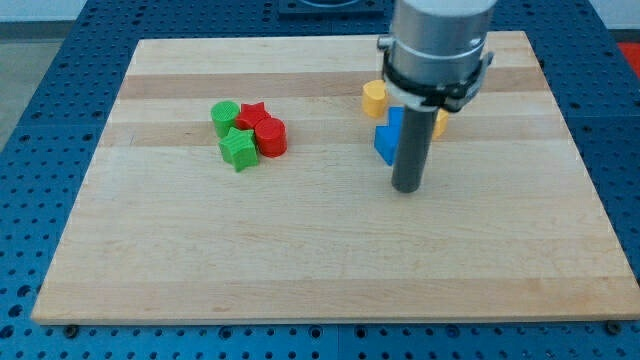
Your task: Place the yellow heart towards the top of blue cube
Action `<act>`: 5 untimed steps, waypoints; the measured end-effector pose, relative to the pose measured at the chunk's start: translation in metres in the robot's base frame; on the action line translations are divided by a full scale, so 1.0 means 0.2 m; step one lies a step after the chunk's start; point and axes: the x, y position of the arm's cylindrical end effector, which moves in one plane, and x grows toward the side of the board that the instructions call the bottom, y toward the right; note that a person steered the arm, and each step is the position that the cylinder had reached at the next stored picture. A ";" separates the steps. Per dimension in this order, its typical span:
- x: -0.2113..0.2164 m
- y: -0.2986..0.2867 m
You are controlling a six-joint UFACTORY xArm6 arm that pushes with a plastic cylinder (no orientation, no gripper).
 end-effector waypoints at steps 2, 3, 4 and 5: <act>-0.26 -0.22; -0.45 -0.27; -0.59 -0.36; -0.80 -0.37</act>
